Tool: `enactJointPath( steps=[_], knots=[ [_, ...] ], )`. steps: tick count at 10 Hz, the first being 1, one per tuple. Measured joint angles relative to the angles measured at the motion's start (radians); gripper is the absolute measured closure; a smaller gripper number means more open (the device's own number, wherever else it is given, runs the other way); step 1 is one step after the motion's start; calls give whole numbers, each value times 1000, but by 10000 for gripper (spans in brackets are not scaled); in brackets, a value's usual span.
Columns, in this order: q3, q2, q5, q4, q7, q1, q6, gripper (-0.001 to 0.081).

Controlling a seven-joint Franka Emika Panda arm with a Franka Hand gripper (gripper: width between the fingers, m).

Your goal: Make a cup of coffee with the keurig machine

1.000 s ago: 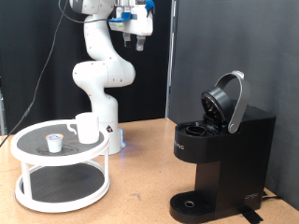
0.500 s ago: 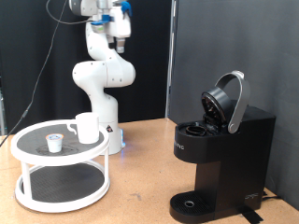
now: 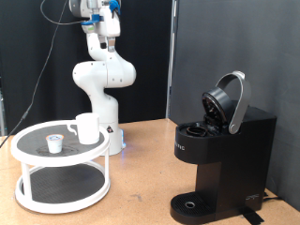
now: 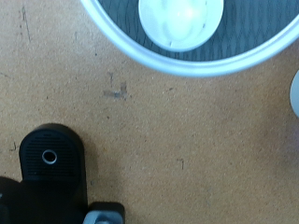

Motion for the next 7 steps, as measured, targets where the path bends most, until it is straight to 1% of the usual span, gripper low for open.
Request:
enactJointPath(
  steps=[5, 7],
  knots=[
    [-136, 14, -109, 11, -87, -49, 1, 72],
    [-180, 17, -130, 15, -108, -57, 12, 72]
  ],
)
